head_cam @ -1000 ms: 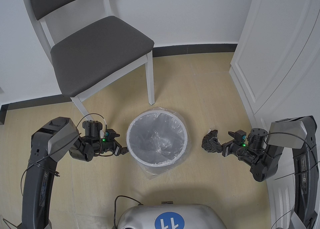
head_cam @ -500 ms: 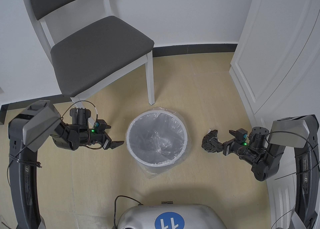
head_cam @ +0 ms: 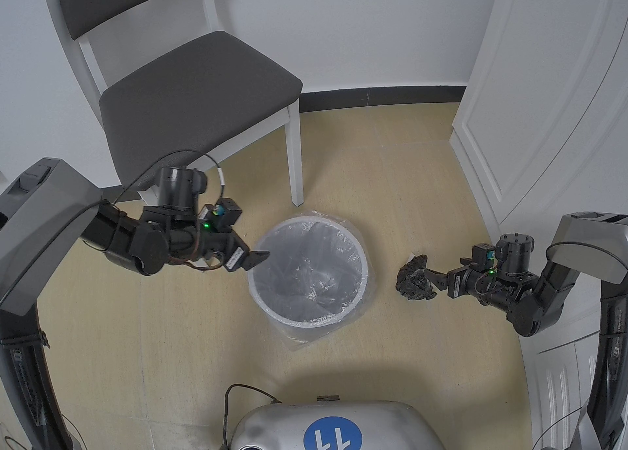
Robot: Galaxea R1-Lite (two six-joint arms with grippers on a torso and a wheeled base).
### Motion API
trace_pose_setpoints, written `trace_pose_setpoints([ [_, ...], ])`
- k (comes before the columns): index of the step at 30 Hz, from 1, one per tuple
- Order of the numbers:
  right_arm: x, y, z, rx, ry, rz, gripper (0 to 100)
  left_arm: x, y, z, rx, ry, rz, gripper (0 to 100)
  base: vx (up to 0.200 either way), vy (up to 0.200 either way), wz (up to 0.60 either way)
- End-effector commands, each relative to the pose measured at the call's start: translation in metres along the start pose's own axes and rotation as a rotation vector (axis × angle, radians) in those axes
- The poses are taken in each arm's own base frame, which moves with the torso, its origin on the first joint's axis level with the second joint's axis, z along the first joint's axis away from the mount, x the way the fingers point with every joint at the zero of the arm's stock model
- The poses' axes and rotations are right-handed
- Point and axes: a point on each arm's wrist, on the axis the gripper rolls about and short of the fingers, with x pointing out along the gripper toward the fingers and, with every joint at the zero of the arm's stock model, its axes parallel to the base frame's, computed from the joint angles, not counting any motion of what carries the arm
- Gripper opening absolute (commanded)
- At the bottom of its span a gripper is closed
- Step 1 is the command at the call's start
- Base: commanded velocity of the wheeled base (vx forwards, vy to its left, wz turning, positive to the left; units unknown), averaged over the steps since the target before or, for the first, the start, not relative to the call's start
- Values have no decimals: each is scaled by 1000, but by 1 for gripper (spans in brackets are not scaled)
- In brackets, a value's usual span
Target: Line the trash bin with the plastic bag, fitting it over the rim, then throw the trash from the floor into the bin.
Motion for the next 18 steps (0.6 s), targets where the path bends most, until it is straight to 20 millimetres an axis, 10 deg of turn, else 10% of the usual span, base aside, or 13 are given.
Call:
trace_pose_setpoints([
  [1, -17, -4, 59, 107, -29, -87, 100, 20, -59, 49, 32, 35, 19, 100, 0, 0, 0],
  [9, -27, -23, 69, 133, -18, -157, 100, 75, -100, 55, 21, 223, 126, 100, 0, 0, 0],
  [18, -35, -36, 72, 108, -26, -192, 100, 91, -117, 42, 51, 299, 141, 100, 0, 0, 0],
])
